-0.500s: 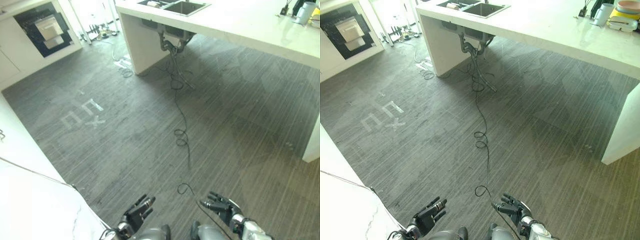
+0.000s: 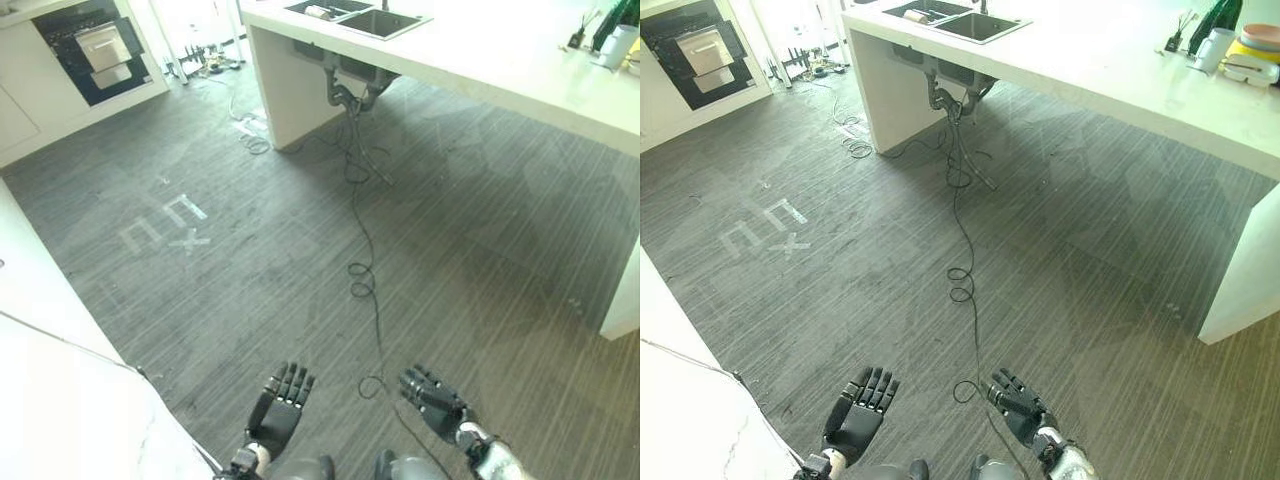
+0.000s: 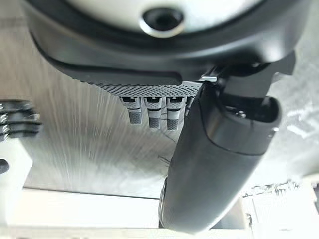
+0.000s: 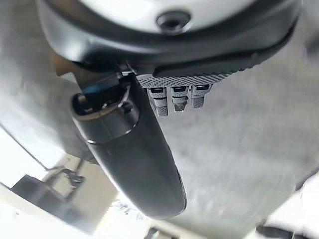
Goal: Place the dishes in the dishwasher.
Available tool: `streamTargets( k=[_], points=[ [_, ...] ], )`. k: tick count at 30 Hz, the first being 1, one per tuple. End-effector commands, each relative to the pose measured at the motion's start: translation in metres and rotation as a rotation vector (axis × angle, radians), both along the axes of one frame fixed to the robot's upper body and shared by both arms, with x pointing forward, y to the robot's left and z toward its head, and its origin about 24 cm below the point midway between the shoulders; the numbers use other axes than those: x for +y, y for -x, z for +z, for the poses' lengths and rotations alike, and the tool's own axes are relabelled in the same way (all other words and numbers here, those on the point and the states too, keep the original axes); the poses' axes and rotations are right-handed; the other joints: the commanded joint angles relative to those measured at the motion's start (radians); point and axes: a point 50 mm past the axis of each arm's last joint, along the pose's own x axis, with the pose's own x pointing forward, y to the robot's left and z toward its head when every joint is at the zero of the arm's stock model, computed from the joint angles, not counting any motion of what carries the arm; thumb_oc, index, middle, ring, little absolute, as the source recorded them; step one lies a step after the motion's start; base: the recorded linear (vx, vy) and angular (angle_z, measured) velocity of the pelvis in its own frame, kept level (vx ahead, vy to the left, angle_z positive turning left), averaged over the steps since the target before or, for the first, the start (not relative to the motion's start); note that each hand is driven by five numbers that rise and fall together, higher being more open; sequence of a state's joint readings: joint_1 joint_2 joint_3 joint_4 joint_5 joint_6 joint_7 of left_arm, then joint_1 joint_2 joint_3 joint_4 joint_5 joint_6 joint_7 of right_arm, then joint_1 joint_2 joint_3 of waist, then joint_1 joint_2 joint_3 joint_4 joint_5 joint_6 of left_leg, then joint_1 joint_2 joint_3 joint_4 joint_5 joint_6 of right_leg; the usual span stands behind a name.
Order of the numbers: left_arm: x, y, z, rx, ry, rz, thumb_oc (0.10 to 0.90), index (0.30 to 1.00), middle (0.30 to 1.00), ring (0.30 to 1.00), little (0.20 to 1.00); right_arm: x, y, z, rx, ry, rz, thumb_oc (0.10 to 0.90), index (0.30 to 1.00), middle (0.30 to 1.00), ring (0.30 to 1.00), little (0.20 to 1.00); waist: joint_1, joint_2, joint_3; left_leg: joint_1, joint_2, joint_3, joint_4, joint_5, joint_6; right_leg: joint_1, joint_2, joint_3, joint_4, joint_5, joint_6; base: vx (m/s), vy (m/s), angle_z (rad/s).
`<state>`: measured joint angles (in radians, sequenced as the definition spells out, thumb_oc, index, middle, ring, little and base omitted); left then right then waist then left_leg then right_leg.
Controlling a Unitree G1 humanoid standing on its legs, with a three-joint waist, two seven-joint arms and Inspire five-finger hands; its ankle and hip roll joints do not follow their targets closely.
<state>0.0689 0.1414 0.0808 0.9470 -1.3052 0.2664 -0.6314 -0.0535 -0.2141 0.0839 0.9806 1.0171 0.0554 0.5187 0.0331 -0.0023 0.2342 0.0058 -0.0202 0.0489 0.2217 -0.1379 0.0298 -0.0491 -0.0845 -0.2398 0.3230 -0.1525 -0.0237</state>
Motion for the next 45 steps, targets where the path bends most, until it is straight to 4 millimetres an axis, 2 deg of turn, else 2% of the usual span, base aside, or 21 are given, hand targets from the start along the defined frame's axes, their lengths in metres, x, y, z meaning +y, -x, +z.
streamTargets(
  k=[1, 6, 7, 10, 13, 14, 17, 21, 22, 24, 26, 27, 29, 31, 33, 34, 37, 39, 40, 43, 45],
  points=[
    [0.0, -0.011, 0.0, -0.003, -0.3, -0.163, 0.8, 0.9, 0.9, 0.9, 0.9, -0.009, -0.014, 0.012, -0.104, -0.009, 0.009, 0.8, 0.9, 0.9, 0.9, 0.9, -0.004, -0.001, -0.036, 0.006, 0.07, 0.041, 0.078, -0.147, -0.048, 0.068, -0.03, 0.031, -0.023, -0.109, 0.092, 0.05, -0.055, 0.01],
    [0.036, -0.014, 0.001, 0.086, -0.765, -0.208, 0.8, 0.9, 0.9, 0.9, 0.9, -0.019, -0.009, 0.012, -0.108, 0.073, 0.054, 0.8, 0.9, 0.9, 0.9, 0.9, -0.024, -0.016, -0.015, 0.062, 0.034, 0.057, 0.078, -0.129, -0.019, 0.077, -0.018, 0.079, -0.023, -0.112, 0.061, 0.07, -0.062, -0.04],
    [0.041, -0.019, 0.005, 0.077, -0.817, -0.196, 0.8, 0.9, 0.9, 0.9, 0.9, -0.024, -0.012, 0.015, -0.126, 0.103, 0.058, 0.8, 0.9, 0.9, 0.9, 0.9, -0.018, -0.036, 0.012, 0.058, 0.018, 0.066, 0.132, -0.049, -0.027, 0.083, -0.033, 0.1, -0.023, -0.11, 0.045, 0.06, -0.097, -0.16],
    [0.046, -0.028, 0.012, 0.047, -0.869, -0.2, 0.8, 0.9, 0.9, 0.9, 0.9, -0.032, -0.019, 0.022, -0.145, 0.148, 0.04, 0.8, 0.9, 0.9, 0.9, 0.9, -0.014, -0.026, 0.066, -0.151, 0.028, 0.1, 0.404, 0.035, -0.064, 0.092, -0.006, 0.11, -0.023, -0.102, 0.018, 0.1, -0.072, 0.09],
    [0.05, -0.03, 0.016, 0.016, -0.945, -0.223, 0.8, 0.9, 0.9, 0.9, 0.9, -0.038, -0.022, 0.025, -0.152, 0.198, 0.044, 0.8, 0.9, 0.9, 0.9, 0.9, 0.017, 0.009, 0.086, -0.183, 0.013, 0.154, 0.106, 0.093, -0.063, 0.139, 0.021, 0.103, -0.023, -0.145, 0.048, 0.46, 0.174, 0.28],
    [0.052, -0.03, 0.017, 0.017, -0.968, -0.228, 0.8, 0.9, 0.9, 0.9, 0.9, -0.04, -0.023, 0.025, -0.135, 0.203, 0.026, 0.8, 0.9, 0.9, 0.9, 0.9, 0.034, 0.036, 0.088, -0.246, 0.039, 0.15, 0.078, 0.102, -0.076, 0.179, 0.054, 0.099, -0.023, -0.175, 0.053, 0.62, 0.213, -0.32],
    [0.053, -0.028, 0.016, 0.023, -0.979, -0.226, 0.8, 0.9, 0.9, 0.9, 0.9, -0.045, -0.021, 0.021, -0.107, 0.21, 0.004, 0.8, 0.9, 0.9, 0.9, 0.9, 0.071, 0.045, 0.074, -0.344, 0.065, 0.138, 0.078, 0.125, -0.105, 0.243, 0.071, 0.113, -0.023, -0.231, 0.051, 0.57, 0.23, -0.07],
    [0.056, -0.032, 0.018, 0.015, -0.999, -0.233, 0.8, 0.9, 0.9, 0.9, 0.9, -0.042, -0.022, 0.019, -0.101, 0.235, 0.01, 0.8, 0.9, 0.9, 0.9, 0.9, 0.081, 0.03, 0.046, -0.318, 0.071, 0.212, 0.078, 0.105, -0.059, 0.28, 0.051, 0.106, -0.023, -0.229, 0.071, 0.34, 0.229, -0.25],
    [0.056, -0.035, 0.018, 0.027, -1.01, -0.243, 0.8, 0.9, 0.9, 0.9, 0.9, -0.041, -0.023, 0.019, -0.093, 0.248, -0.006, 0.8, 0.9, 0.9, 0.9, 0.9, 0.085, 0.0, 0.029, -0.289, 0.013, 0.177, 0.078, 0.074, -0.012, 0.347, 0.02, 0.108, -0.023, -0.132, 0.097, 0.6, 0.357, -0.02],
    [0.058, -0.038, 0.019, 0.025, -1.031, -0.254, 0.8, 0.9, 0.9, 0.9, 0.9, -0.042, -0.021, 0.019, -0.096, 0.268, -0.014, 0.8, 0.9, 0.9, 0.9, 0.9, 0.077, -0.021, 0.018, -0.251, -0.029, 0.175, 0.078, 0.029, 0.043, 0.385, -0.011, 0.096, 0.048, 0.144, 0.176, 0.58, 0.404, 0.02],
    [0.06, -0.044, 0.024, -0.008, -1.056, -0.272, 0.8, 0.9, 0.9, 0.9, 0.9, -0.041, -0.017, 0.019, -0.112, 0.291, 0.004, 0.8, 0.9, 0.9, 0.9, 0.9, 0.056, -0.002, 0.015, -0.201, -0.052, 0.145, 0.078, -0.014, 0.083, 0.286, -0.013, 0.115, 0.326, 0.31, 0.227, 0.47, 0.372, 0.0],
    [0.06, -0.046, 0.025, -0.019, -1.079, -0.287, 0.8, 0.9, 0.9, 0.9, 0.9, -0.04, -0.015, 0.018, -0.115, 0.308, 0.015, 0.8, 0.9, 0.9, 0.9, 0.9, 0.046, 0.012, 0.015, -0.18, -0.055, 0.127, 0.078, -0.032, 0.096, 0.229, -0.018, 0.112, 0.431, 0.342, 0.229, 0.46, 0.363, 0.01],
    [0.058, -0.05, 0.028, -0.032, -1.096, -0.295, 0.8, 0.9, 0.9, 0.9, 0.9, -0.041, -0.012, 0.017, -0.113, 0.312, 0.016, 0.8, 0.9, 0.9, 0.9, 0.9, 0.019, 0.046, 0.023, -0.123, -0.049, 0.103, 0.078, -0.071, 0.117, 0.081, -0.051, 0.069, 0.58, 0.303, 0.192, 0.54, 0.3, 0.39],
    [0.055, -0.053, 0.031, -0.076, -1.103, -0.294, 0.8, 0.9, 0.9, 0.9, 0.9, -0.042, -0.008, 0.017, -0.126, 0.311, 0.016, 0.8, 0.9, 0.9, 0.9, 0.9, -0.048, 0.057, 0.045, -0.047, -0.068, 0.031, 0.078, -0.128, 0.13, -0.102, 0.01, 0.038, 0.452, 0.196, 0.149, 0.67, 0.088, 0.3],
    [0.051, -0.06, 0.036, -0.121, -1.124, -0.326, 0.8, 0.9, 0.9, 0.9, 0.9, -0.046, -0.006, 0.018, -0.134, 0.324, 0.001, 0.8, 0.9, 0.9, 0.9, 0.9, -0.089, 0.049, 0.053, 0.0, -0.089, -0.018, 0.078, -0.175, 0.126, -0.166, 0.003, 0.014, 0.242, 0.17, 0.134, 0.6, -0.051, 0.77],
    [0.049, -0.066, 0.04, -0.147, -1.136, -0.342, 0.8, 0.9, 0.9, 0.9, 0.9, -0.051, -0.006, 0.02, -0.133, 0.322, -0.013, 0.8, 0.9, 0.9, 0.9, 0.9, -0.101, 0.041, 0.055, 0.048, -0.101, -0.048, 0.078, -0.217, 0.11, -0.192, -0.02, -0.012, 0.05, 0.155, 0.145, 0.64, -0.062, 1.18],
    [0.044, -0.073, 0.044, -0.177, -1.169, -0.359, 0.8, 0.9, 0.9, 0.9, 0.9, -0.061, -0.001, 0.019, -0.125, 0.328, -0.007, 0.8, 0.9, 0.9, 0.9, 0.9, -0.126, 0.034, 0.062, 0.163, -0.108, -0.088, 0.078, -0.288, 0.069, -0.336, -0.083, -0.041, -0.023, 0.129, 0.176, 0.73, -0.091, 0.83],
    [0.041, -0.071, 0.042, -0.174, -1.192, -0.372, 0.8, 0.9, 0.9, 0.9, 0.9, -0.063, 0.001, 0.018, -0.11, 0.336, -0.003, 0.8, 0.9, 0.9, 0.9, 0.9, -0.135, 0.033, 0.047, 0.203, -0.118, -0.098, 0.078, -0.293, 0.049, -0.321, -0.087, -0.043, -0.023, 0.16, 0.161, 0.78, -0.082, 0.28],
    [0.037, -0.065, 0.035, -0.143, -1.199, -0.406, 0.8, 0.9, 0.9, 0.9, 0.9, -0.066, 0.002, 0.016, -0.08, 0.349, -0.017, 0.8, 0.9, 0.9, 0.9, 0.9, -0.152, 0.046, 0.029, 0.262, -0.108, -0.143, 0.078, -0.229, 0.008, -0.287, -0.048, 0.01, -0.023, 0.186, 0.139, 1.03, -0.145, -0.05],
    [0.036, -0.055, 0.027, -0.123, -1.218, -0.469, 0.8, 0.9, 0.9, 0.9, 0.9, -0.07, 0.001, 0.016, -0.063, 0.384, 0.005, 0.8, 0.9, 0.9, 0.9, 0.9, -0.144, 0.053, 0.015, 0.303, -0.064, -0.143, 0.156, 0.11, -0.083, -0.192, 0.013, 0.06, -0.023, 0.127, 0.077, 0.79, -0.144, 0.01],
    [0.035, -0.051, 0.025, -0.12, -1.232, -0.487, 0.8, 0.9, 0.9, 0.9, 0.9, -0.073, 0.001, 0.017, -0.058, 0.435, 0.03, 0.8, 0.9, 0.9, 0.9, 0.9, -0.129, 0.043, 0.018, 0.212, -0.087, -0.141, 0.347, 0.193, -0.114, -0.141, 0.02, 0.089, -0.023, 0.091, 0.059, 0.72, -0.136, -0.25]
  ],
)
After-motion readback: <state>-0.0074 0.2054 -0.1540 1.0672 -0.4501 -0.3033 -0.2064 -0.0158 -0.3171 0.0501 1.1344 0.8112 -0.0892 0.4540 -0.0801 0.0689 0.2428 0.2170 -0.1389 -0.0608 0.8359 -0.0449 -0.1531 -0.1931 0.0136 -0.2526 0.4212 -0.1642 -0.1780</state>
